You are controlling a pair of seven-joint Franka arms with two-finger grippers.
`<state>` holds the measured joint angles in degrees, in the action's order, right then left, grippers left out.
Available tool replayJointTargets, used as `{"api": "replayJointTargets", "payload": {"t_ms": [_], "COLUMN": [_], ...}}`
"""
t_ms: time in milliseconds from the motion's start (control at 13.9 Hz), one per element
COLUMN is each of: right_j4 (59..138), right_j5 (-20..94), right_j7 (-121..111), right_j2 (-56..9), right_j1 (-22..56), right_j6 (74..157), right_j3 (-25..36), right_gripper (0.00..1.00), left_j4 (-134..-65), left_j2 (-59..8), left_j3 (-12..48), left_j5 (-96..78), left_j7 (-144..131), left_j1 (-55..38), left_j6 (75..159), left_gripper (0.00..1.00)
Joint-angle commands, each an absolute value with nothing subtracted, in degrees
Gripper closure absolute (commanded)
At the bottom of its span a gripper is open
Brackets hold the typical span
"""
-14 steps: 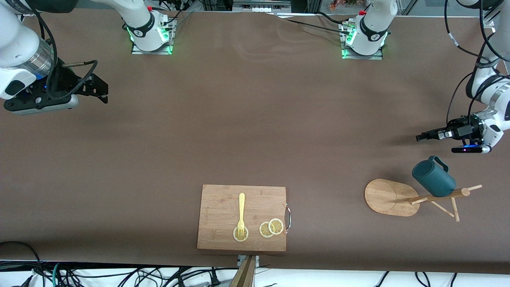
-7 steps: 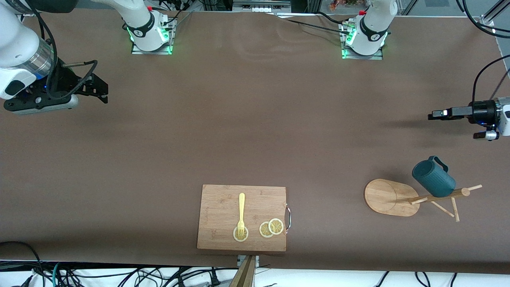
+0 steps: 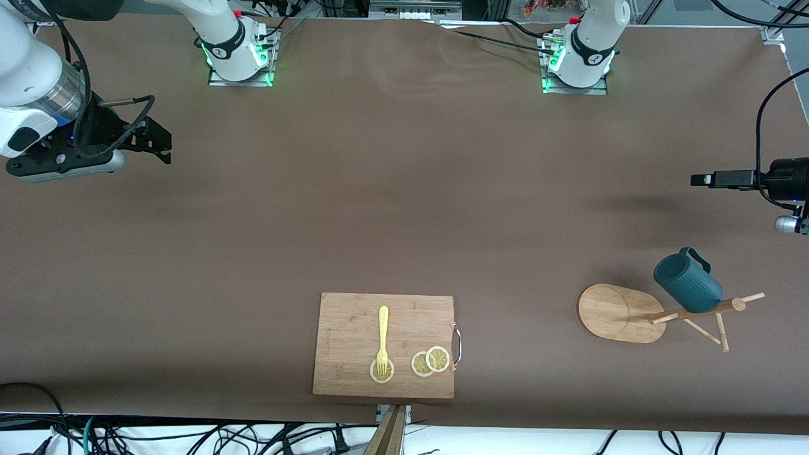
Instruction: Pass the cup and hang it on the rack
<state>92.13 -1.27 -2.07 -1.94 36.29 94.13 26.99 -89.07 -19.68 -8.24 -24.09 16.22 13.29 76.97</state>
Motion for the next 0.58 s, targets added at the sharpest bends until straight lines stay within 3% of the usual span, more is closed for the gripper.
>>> {"api": "replayJointTargets", "payload": {"t_ms": [0, 289, 505], "right_j4": [91.4, 91.4, 91.4], "right_j5": [-1.1, -1.1, -1.1], "right_j7": [-2.0, -1.9, -2.0], "right_j2": [-2.1, -2.0, -2.1], "right_j1": [37.0, 36.9, 36.9], "right_j6": [93.7, 93.7, 93.7], "right_j3": [27.6, 27.6, 27.6], "right_gripper": [0.0, 0.0, 0.0], "left_j4": [-84.5, -78.3, -77.7], "left_j2": [-19.1, -18.7, -16.1], "left_j3": [-6.0, -4.7, -3.4], "left_j5": [-17.0, -7.0, -0.7], "left_j7": [10.4, 7.6, 7.9], "left_j1": [10.2, 4.2, 1.6], "left_j6": [77.2, 78.6, 81.9], "left_gripper": [0.0, 0.0, 0.0]}}
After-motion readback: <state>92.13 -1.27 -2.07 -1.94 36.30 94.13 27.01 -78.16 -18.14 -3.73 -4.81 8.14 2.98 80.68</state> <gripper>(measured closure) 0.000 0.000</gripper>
